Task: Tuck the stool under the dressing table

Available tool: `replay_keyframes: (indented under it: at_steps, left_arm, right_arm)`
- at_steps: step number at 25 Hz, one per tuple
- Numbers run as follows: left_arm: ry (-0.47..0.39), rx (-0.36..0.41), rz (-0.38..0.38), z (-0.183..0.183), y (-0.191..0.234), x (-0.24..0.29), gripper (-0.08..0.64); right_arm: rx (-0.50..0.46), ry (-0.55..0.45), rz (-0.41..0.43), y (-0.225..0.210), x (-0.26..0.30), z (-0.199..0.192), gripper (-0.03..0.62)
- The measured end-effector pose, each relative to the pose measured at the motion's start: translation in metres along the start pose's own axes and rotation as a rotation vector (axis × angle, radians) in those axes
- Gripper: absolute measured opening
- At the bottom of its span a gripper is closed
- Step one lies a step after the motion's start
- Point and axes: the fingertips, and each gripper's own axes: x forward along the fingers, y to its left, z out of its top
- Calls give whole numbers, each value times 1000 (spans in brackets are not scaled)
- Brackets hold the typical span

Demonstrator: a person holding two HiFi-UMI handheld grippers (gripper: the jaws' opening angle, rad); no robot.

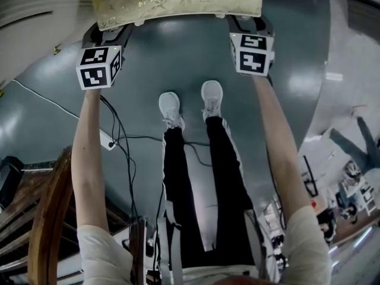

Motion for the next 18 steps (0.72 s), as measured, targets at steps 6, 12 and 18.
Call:
replay_keyframes:
  at_steps: [6,12,18]
  left_arm:
    - [3,3,4,7,7,5,287]
    - [-10,-5,26,18,15,11,287]
    - [-41,-47,59,34,23,25,287]
  right_arm:
    - [-6,-15,3,-1,7,9,250]
    - [-14,-31,4,-6,16,22,250]
    - [-46,-16,14,-21,40,49,250]
